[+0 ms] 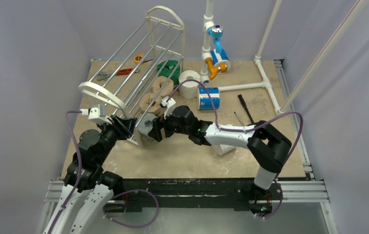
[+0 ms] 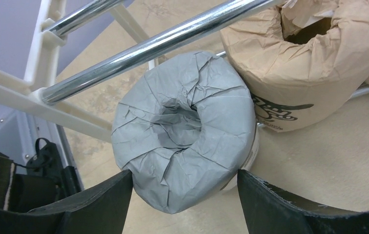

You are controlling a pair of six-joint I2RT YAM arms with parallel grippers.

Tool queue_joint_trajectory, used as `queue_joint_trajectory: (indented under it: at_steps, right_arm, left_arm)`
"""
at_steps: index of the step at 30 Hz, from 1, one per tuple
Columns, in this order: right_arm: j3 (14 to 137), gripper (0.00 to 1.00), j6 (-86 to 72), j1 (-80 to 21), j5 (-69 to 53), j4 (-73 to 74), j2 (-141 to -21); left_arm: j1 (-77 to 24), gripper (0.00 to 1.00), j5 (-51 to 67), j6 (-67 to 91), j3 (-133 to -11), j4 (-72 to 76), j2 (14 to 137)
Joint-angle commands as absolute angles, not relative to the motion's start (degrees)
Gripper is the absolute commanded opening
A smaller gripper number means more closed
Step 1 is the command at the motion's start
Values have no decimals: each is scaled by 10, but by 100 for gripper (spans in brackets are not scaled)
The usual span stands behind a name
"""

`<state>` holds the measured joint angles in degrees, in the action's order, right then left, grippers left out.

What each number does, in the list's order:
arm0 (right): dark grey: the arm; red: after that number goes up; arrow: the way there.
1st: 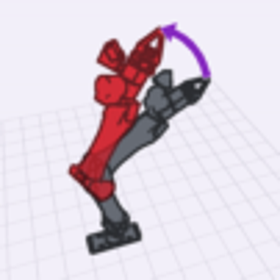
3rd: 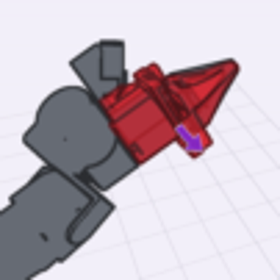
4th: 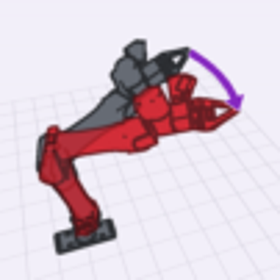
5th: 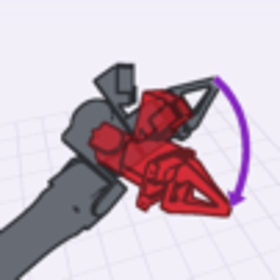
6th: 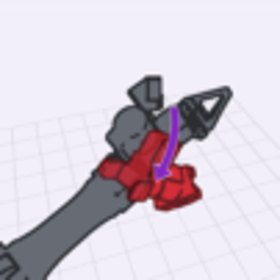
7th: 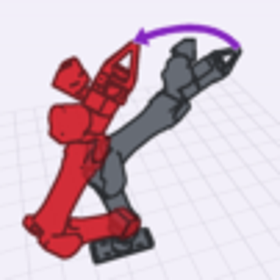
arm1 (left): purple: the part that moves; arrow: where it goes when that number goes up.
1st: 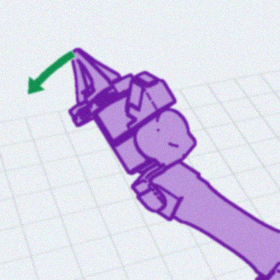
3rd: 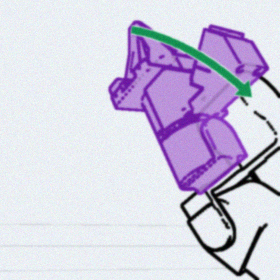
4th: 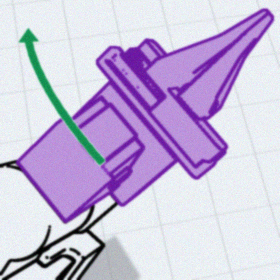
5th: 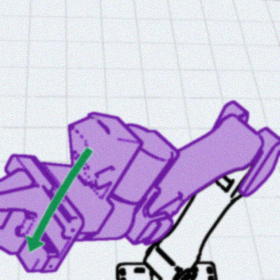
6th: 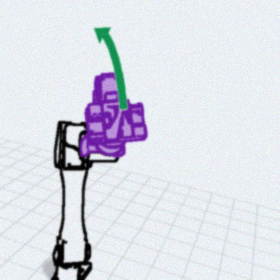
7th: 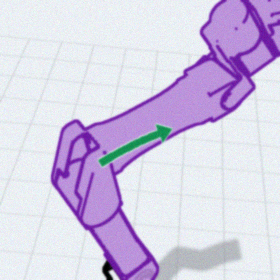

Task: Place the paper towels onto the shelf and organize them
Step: Place the paper towel on the shelf.

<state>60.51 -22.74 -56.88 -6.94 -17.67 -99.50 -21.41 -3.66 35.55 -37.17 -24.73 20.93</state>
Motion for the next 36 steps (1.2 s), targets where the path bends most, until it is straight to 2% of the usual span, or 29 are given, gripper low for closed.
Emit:
queue_joint_trajectory:
  at_steps: [1, 12, 16, 20, 24, 36]
  right_arm:
    - [605, 74, -174, -569, -29, -217, -1019]
    - [614, 73, -172, -574, -40, -230, -1042]
    - [598, 75, -163, -575, -50, -243, -1029]
    - [612, 71, -150, -579, -52, -235, -1051]
    - [595, 64, -130, -580, -71, -291, -1061]
    - [599, 64, -106, -593, -103, -331, -1064]
  left_arm:
    - [-218, 35, -2, 405, -348, -297, 222]
    - [-218, 35, -3, 402, -351, -301, 223]
    - [-218, 35, -2, 401, -350, -299, 224]
    - [-218, 35, 9, 402, -348, -292, 230]
    - [-218, 35, 14, 403, -348, -293, 230]
    - [-218, 35, 11, 398, -349, -303, 226]
